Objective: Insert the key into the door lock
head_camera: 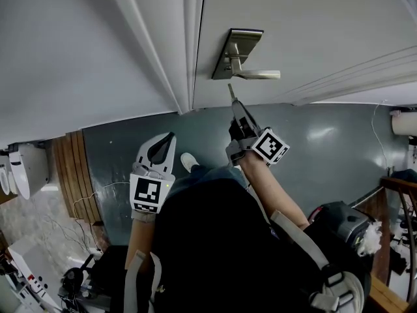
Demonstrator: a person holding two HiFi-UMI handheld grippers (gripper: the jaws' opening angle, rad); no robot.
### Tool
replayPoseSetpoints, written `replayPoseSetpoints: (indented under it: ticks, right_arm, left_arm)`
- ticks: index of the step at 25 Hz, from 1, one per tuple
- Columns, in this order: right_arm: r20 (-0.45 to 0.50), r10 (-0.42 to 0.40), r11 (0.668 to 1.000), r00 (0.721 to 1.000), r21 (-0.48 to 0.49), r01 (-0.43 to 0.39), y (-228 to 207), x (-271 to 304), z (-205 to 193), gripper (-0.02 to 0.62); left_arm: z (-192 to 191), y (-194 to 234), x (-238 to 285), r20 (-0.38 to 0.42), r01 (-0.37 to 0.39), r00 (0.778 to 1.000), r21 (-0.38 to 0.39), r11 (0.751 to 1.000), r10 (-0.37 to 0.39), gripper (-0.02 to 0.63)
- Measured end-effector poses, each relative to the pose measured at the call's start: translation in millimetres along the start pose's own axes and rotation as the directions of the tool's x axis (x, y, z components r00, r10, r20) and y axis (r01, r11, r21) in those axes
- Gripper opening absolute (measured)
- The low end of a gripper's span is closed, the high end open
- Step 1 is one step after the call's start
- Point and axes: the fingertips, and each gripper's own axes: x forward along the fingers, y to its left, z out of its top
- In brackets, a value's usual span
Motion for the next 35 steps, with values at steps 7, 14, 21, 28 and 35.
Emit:
replayPoseSetpoints:
  ticks: [7, 14, 21, 28, 35]
  right_arm:
    - [0.061, -0.019, 0.992, 0.998, 0.123, 0.011, -24, 8, 6, 0.032]
    - [0.086, -0.003, 0.971, 0.996, 0.238, -0.018, -33, 20, 9, 0.032]
    - [0.109, 0.013, 0.947, 0.994, 0.317, -0.047, -38, 32, 11, 0.032]
    - [0.123, 0.019, 0.929, 0.992, 0.365, -0.063, -34, 35, 13, 0.032]
    - [0.123, 0.024, 0.917, 0.992, 0.393, -0.071, -31, 35, 14, 0.032]
  left_arm:
    - [-14, -1, 4, -0.028, 0.025, 0.999, 0.007, 1.000, -0.025, 0.008]
    - [-21, 2, 0, -0.052, 0.012, 0.999, 0.008, 1.000, -0.011, 0.008]
    - [-26, 3, 0, -0.074, 0.004, 0.997, 0.016, 1.000, -0.003, 0.008]
    - [-23, 6, 0, -0.078, 0.005, 0.997, 0.023, 1.000, -0.003, 0.008]
    - [-23, 7, 5, -0.074, 0.010, 0.997, 0.024, 1.000, -0.008, 0.008]
